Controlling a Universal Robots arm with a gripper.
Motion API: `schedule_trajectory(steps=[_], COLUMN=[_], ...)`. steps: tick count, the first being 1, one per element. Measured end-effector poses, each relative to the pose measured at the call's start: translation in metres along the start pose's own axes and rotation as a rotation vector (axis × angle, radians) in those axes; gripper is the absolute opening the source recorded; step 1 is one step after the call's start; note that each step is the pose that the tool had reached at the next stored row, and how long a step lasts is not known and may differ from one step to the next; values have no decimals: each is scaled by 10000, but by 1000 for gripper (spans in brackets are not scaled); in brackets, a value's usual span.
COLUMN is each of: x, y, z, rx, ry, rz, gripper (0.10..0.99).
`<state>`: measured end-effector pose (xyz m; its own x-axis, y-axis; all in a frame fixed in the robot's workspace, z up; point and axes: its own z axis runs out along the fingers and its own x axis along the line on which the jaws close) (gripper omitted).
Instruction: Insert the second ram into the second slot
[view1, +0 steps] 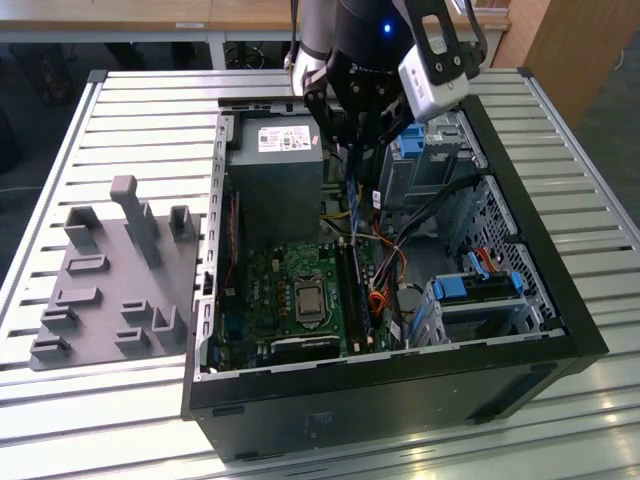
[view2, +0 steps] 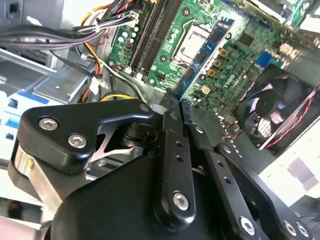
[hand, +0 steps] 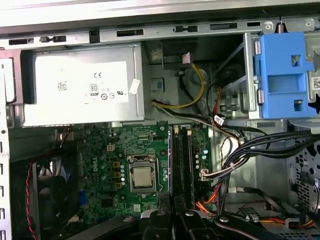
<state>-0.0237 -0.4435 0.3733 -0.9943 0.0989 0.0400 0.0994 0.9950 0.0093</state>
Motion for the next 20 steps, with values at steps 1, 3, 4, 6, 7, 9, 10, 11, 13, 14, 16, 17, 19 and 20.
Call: schedule_trajectory(steps=[1,3,4,6,7,9,10,11,13,14,16,17,19,20], x=[0,0,0,0,0,0,-1,-3,-4,-4,-5,-6,-6,-7], y=[0,0,0,0,0,-1,-3,-10,-24,-27,-28,-28,-29,-30], z=[0,1,2,2,3,6,13,24,45,52,65,71,84,90], rx=[-5,-16,-22,-31,-37,-44,-53,-59,-56,-52,-41,-36,-24,-20], ry=[-1,-3,-5,-7,-8,-10,-10,-9,-8,-7,-5,-4,-7,-11], rz=[147,416,541,794,923,1096,1102,1101,1042,940,680,528,228,88], gripper=[137,137,137,137,137,137,137,137,137,137,137,137,137,137])
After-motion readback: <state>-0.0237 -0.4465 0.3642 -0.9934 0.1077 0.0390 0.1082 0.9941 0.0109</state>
